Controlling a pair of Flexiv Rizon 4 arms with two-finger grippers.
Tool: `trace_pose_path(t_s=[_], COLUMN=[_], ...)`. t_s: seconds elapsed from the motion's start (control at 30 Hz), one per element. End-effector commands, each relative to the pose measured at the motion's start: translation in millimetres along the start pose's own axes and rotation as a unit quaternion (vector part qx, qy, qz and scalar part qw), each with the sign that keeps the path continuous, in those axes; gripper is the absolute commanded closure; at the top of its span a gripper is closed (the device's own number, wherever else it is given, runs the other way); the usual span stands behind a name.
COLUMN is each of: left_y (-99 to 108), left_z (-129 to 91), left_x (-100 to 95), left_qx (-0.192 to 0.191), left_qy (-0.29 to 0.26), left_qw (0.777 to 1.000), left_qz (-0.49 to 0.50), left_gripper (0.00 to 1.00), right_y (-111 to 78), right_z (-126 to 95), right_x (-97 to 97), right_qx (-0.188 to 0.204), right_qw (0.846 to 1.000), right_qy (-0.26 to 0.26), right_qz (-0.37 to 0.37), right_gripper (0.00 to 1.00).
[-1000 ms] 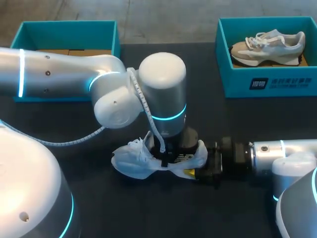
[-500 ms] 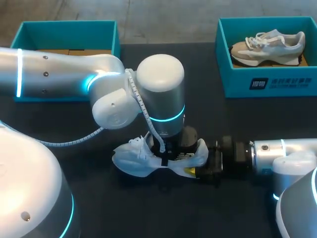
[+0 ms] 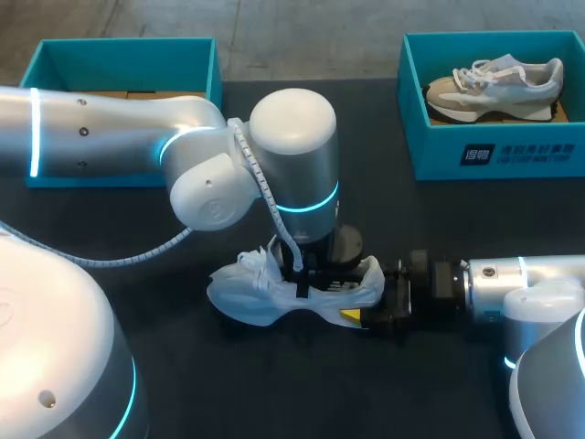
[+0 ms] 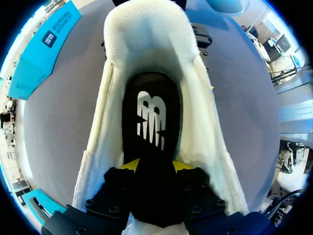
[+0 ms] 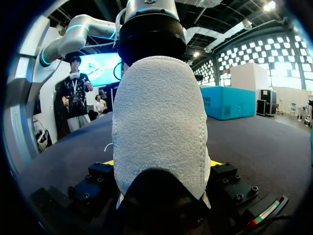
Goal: Take the shoe out of the shoebox, open the shoe tongue, remove and reinsert the insole, then place the shoe into the shoebox
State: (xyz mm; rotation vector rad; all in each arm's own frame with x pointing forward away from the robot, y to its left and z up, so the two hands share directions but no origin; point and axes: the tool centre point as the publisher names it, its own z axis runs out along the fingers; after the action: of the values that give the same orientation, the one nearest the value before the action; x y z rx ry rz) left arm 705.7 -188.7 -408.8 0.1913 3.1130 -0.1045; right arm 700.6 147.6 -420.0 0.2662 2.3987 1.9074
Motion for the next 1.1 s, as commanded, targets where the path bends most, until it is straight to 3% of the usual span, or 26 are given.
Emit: trace_pose_path(t_s=[0.03,0.3,0.53,0.73,1.1], left_y=[-3.7,-4.2,-1.3,1.9,9.0], left_z=[7.8,20.2,18.7,8.2,-27.3], left_x=[-9.7,-13.5,-22.1,-26.8,-9.0], left_qx=[-0.005,-0.012,-0.016,-0.009,0.084], left_qy=[-0.007,-0.042,-0.058,-0.061,0.026], left_qw=[1.000,0.999,0.998,0.998,0.996], left_qz=[-0.002,-0.005,-0.016,-0.026,-0.019], left_gripper=[0.64,0.67,1.00,1.00,1.00], right_y=[0.4,0.4,0.4,0.4,0.4], right_z=[2.9,2.9,2.9,2.9,2.9], right_x=[5.0,5.0,5.0,5.0,5.0], right_qx=[0.001,0.001,0.001,0.001,0.001], right_qw=[1.000,1.000,1.000,1.000,1.000], right_qy=[-0.001,-0.001,-0.001,-0.001,-0.001], right_qz=[0.000,0.000,0.000,0.000,0.000], right_gripper=[1.00,1.00,1.00,1.00,1.00])
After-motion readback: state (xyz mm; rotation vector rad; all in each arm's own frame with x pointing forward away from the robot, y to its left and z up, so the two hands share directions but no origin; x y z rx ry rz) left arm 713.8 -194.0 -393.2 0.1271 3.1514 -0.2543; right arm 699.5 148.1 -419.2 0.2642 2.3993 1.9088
